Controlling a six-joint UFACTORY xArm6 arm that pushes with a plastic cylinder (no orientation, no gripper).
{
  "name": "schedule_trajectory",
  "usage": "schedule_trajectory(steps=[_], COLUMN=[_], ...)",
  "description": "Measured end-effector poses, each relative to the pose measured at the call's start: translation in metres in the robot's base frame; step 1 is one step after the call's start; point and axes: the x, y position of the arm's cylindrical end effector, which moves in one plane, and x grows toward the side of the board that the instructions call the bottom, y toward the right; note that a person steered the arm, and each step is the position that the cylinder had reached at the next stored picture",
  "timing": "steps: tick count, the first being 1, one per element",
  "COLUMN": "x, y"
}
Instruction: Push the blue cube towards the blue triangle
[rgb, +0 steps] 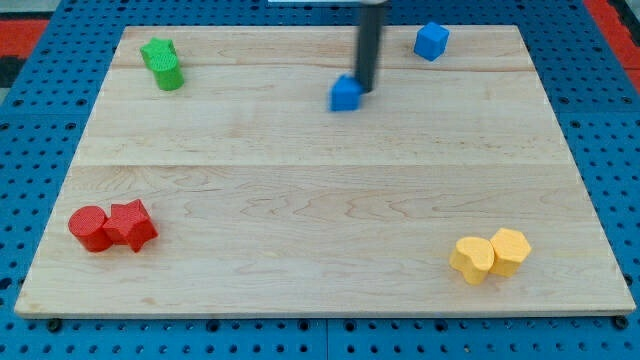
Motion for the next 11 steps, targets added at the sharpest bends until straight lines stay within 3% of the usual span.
schedule_trajectory(steps=[1, 3, 4, 6, 7, 9, 11], x=[0.050, -0.004, -0.037, -0.126, -0.135, -0.040, 0.035], y=[-0.078, 0.119, 0.184, 0.201, 0.170, 0.044, 0.006])
